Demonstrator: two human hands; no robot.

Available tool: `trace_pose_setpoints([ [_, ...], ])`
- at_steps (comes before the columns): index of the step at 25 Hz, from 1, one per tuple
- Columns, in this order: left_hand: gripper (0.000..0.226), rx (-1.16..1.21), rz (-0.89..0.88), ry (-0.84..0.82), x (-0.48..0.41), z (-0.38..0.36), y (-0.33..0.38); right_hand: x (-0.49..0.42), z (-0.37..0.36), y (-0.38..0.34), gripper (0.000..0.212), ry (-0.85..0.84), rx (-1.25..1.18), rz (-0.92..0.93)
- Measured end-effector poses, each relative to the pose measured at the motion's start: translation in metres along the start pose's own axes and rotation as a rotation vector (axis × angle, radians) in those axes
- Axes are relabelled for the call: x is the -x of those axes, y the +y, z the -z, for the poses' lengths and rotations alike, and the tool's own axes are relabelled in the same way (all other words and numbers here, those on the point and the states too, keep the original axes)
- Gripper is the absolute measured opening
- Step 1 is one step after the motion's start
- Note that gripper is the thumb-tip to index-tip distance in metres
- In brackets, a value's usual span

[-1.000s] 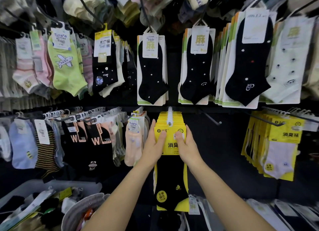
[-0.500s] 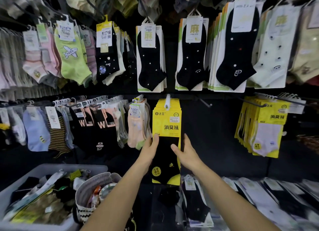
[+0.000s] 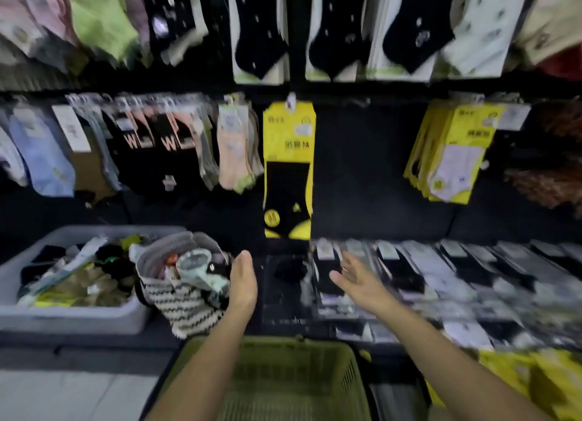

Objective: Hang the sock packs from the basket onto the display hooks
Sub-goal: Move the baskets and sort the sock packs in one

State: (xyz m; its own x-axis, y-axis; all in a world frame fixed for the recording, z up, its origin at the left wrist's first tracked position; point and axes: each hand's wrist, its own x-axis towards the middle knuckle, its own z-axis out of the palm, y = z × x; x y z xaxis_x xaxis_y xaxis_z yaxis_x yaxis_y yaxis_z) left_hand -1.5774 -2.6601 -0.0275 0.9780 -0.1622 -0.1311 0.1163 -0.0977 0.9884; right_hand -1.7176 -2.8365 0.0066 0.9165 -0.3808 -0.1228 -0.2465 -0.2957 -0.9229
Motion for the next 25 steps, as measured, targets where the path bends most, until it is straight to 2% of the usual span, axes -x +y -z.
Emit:
trace_pose_setpoints([
  [2,0.057,-0.111,0.140,-0.067,0.029,-0.016,-0.050,0.043,0.002,0.046,0.060,0.053,-0.009,-0.142],
  [4,0.056,-0.246,0.177,-0.246,0.066,-0.046,-0.089,0.077,0.009,0.088,0.051,0.160,0.030,-0.266],
  [7,0.056,-0.469,0.072,-0.487,0.125,-0.087,-0.131,0.100,0.025,0.127,0.048,0.243,0.094,-0.384],
  [10,0.061,-0.648,-0.031,-0.621,0.171,-0.110,-0.164,0.103,0.037,0.165,0.050,0.276,0.188,-0.491],
  [14,0.079,-0.831,-0.035,-0.769,0.191,-0.117,-0.203,0.138,0.049,0.231,0.051,0.326,0.325,-0.683],
  [17,0.088,-0.858,-0.015,-0.790,0.192,-0.113,-0.219,0.168,0.049,0.264,0.047,0.370,0.362,-0.580],
  [20,0.086,-0.851,-0.011,-0.768,0.191,-0.111,-0.223,0.173,0.047,0.273,0.048,0.240,0.402,-0.495],
  [25,0.081,-0.707,0.110,-0.634,0.179,-0.076,-0.222,0.163,0.040,0.272,0.054,0.202,0.182,-0.509],
])
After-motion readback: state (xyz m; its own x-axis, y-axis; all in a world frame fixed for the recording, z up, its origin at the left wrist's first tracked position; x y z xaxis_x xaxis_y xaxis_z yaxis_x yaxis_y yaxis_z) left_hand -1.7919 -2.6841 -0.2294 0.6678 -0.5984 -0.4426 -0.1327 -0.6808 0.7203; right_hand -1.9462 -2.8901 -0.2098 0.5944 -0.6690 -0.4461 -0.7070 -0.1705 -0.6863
